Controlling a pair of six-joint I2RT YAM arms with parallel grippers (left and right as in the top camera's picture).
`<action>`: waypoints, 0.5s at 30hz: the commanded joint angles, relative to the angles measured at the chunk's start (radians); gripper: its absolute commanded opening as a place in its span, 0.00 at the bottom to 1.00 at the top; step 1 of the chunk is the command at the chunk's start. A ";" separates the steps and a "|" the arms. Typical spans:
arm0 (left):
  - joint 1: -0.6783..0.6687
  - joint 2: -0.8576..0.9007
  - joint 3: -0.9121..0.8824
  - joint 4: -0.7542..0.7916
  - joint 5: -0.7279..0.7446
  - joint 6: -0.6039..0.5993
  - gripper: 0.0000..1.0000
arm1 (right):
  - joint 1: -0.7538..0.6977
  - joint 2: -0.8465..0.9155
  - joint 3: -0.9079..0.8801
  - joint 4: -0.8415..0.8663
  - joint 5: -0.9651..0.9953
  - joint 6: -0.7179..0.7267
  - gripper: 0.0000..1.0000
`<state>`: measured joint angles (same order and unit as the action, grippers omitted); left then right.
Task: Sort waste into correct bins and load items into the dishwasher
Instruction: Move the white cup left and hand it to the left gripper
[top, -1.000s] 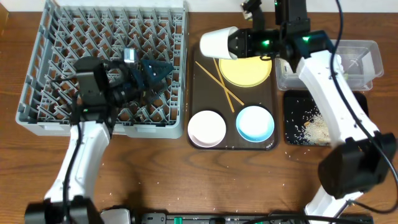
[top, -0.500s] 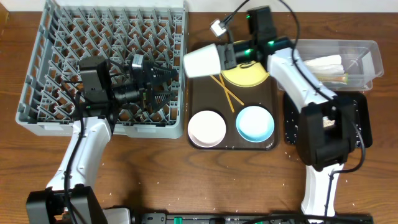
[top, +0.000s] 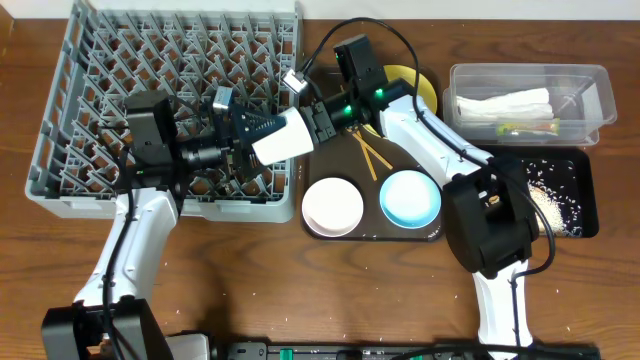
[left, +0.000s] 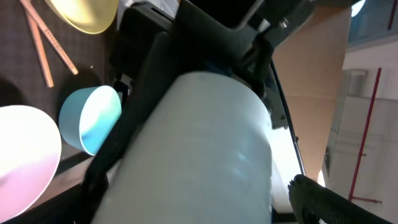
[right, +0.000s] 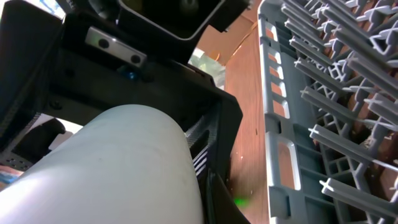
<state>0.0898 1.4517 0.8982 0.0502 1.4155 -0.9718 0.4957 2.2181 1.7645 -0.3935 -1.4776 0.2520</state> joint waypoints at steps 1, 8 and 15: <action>-0.002 0.000 0.020 0.009 0.051 0.060 0.93 | 0.010 0.008 0.000 -0.003 0.008 0.010 0.01; -0.002 0.000 0.020 0.012 0.051 0.063 0.79 | 0.008 0.008 0.000 -0.003 0.011 0.018 0.01; -0.002 0.000 0.020 0.012 0.050 0.071 0.53 | 0.010 0.008 0.000 0.006 0.039 0.040 0.01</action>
<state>0.0895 1.4536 0.8978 0.0475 1.4376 -0.9222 0.4911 2.2181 1.7672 -0.3855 -1.4998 0.2947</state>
